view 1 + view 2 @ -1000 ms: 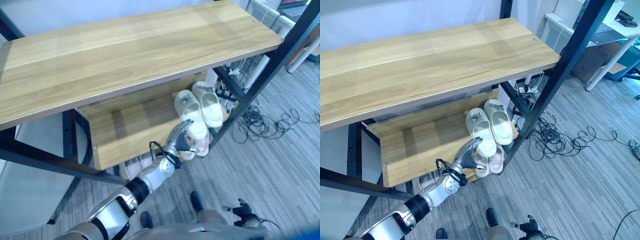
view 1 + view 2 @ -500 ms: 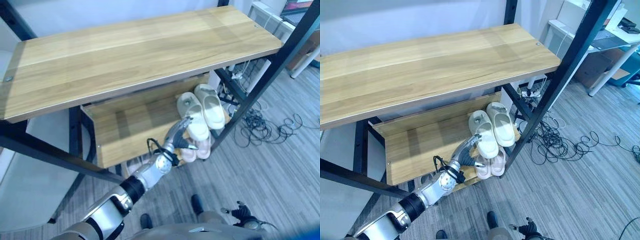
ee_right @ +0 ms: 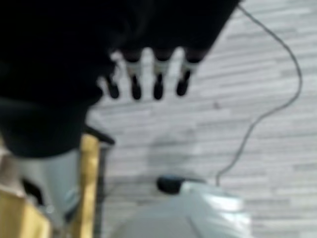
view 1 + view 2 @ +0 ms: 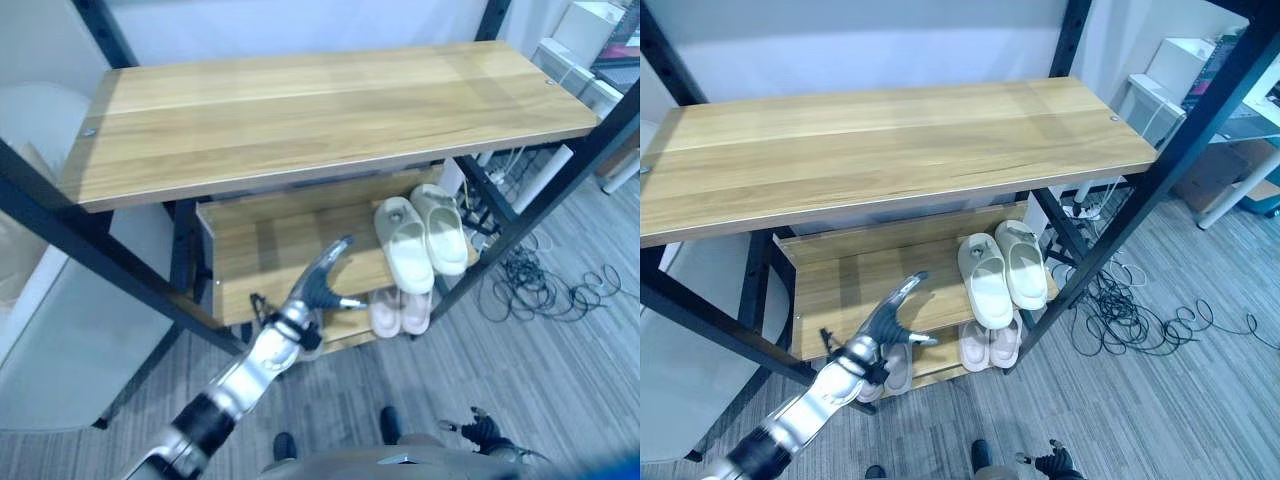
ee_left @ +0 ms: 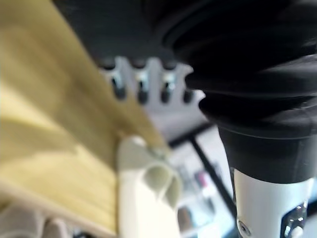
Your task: Arrange the slippers neatly on the shoe rack.
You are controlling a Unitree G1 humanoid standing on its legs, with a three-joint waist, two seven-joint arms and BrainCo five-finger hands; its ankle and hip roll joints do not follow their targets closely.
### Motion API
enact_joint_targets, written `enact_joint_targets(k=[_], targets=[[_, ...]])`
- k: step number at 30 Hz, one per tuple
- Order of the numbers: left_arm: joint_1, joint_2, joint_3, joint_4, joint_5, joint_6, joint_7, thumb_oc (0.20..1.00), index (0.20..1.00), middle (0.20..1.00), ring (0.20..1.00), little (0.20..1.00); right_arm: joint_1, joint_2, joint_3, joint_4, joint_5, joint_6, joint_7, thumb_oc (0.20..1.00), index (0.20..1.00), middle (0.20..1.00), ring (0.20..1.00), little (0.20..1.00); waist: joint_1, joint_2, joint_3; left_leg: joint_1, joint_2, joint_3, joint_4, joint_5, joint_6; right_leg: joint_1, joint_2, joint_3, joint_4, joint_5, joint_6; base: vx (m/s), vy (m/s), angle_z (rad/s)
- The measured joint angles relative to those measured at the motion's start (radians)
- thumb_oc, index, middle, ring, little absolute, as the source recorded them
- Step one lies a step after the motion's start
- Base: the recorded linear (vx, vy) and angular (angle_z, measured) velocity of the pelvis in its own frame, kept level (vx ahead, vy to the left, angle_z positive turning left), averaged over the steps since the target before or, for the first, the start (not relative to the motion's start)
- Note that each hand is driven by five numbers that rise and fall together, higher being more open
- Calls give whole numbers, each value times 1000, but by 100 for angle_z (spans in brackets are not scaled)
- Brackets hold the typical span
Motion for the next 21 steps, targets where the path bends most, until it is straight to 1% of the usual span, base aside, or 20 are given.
enact_joint_targets(k=[1,3,7,10,12,17,18,21], targets=[[62,22,28,-33,-110,-3,-48,1000,1000,1000,1000,1000,8,2,-9,2,-7,9,8,1000,1000,1000,1000,1000,14,2,-2,0,0,-13,0,-2,3,8,-1,-11,0,-3,-1,-13,52,19],[105,39,37,-47,-207,-3,-96,1000,1000,1000,1000,1000,23,2,-10,5,-9,13,19,1000,1000,1000,1000,1000,31,2,-13,-3,0,-23,0,-1,1,11,0,-16,-1,-12,-4,-19,61,17],[143,42,36,-66,-354,4,-188,1000,1000,1000,1000,1000,19,3,-11,23,-11,19,38,1000,1000,1000,1000,1000,56,5,-26,-6,-1,-33,0,0,-1,16,-4,-32,-1,-21,2,-16,47,10],[150,40,35,-88,-434,14,-234,1000,1000,1000,1000,1000,22,3,-11,23,-21,21,48,1000,1000,1000,1000,1000,52,6,-27,-4,-6,-49,0,2,1,25,-2,-41,-1,-15,1,-23,43,13],[165,42,36,-93,-503,33,-280,1000,1000,1000,1000,1000,15,1,-9,21,-30,27,62,1000,1000,1000,1000,1000,50,4,-31,-2,-9,-52,0,1,0,28,-2,-44,0,-14,1,-24,44,3],[205,51,50,-90,-574,65,-329,1000,1000,1000,1000,1000,-4,3,-8,21,-37,29,77,1000,1000,1000,1000,1000,52,-5,-31,6,-14,-52,0,4,-4,36,-7,-44,1,-14,1,-29,50,0],[228,61,60,-70,-590,71,-343,1000,1000,1000,1000,1000,-3,3,-8,22,-38,28,86,1000,1000,1000,1000,1000,53,-13,-35,13,-15,-51,0,1,-4,43,-8,-44,0,-16,2,-23,44,0],[252,79,79,-11,-590,82,-362,1000,1000,1000,1000,1000,-3,6,-9,23,-38,29,96,1000,1000,1000,1000,1000,67,-24,-42,13,-15,-51,0,-4,1,43,-8,-44,0,-17,2,-12,41,0]])
